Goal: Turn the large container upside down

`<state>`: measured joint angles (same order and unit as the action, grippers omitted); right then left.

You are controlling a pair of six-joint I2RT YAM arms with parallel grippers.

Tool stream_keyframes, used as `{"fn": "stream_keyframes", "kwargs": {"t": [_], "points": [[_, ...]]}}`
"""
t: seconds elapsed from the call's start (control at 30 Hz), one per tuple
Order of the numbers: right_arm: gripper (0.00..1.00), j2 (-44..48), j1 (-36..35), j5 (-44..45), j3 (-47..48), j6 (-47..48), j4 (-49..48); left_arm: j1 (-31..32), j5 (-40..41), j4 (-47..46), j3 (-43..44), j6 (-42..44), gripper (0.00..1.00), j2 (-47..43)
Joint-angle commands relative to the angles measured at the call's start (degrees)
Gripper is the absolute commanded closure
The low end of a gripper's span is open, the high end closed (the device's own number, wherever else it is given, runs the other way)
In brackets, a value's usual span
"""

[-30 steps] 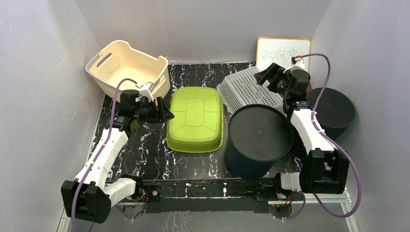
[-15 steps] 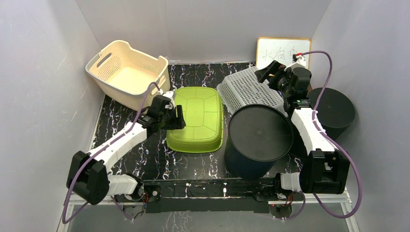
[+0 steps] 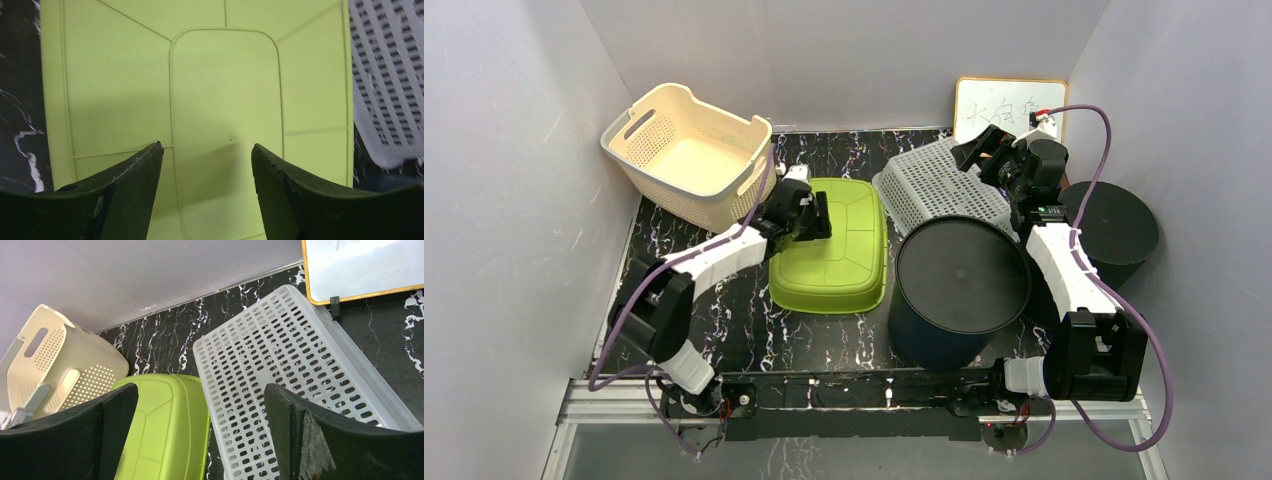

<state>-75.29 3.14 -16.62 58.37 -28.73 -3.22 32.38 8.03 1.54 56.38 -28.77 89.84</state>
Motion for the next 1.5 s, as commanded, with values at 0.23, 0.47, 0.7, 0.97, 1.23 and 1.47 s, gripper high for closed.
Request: {"fn": "stream_keyframes", "kwargs": {"t": [0.23,0.47,0.7,0.97,1.23,1.47], "points": [[0.02,0.95,0.29,0.79,0.25,1.84,-2.82,-7.02,0.99,5.97,14.32,3.74,0.34,24.6],[0.02,-0.74,0.29,0.52,-0.01,1.4,-4.31,-9.94,0.08,8.49,27.98,5.65,0.35,35.01],[0.02,-2.11,0.27,1.41,-0.03,2.27,-4.42,-13.2,-0.03,11.12,38.58,5.84,0.35,41.03],[0.02,-3.47,0.29,0.98,0.33,2.06,-5.44,-13.32,-2.33,7.16,30.62,5.51,0.35,30.8],[0.02,-4.12,0.29,0.41,0.47,1.64,-5.59,-11.54,-5.49,11.0,34.05,7.32,0.35,27.1],[0.02,-2.63,0.22,1.21,0.39,2.17,-4.83,-8.42,-3.66,12.78,20.89,9.25,0.35,16.09]]}}
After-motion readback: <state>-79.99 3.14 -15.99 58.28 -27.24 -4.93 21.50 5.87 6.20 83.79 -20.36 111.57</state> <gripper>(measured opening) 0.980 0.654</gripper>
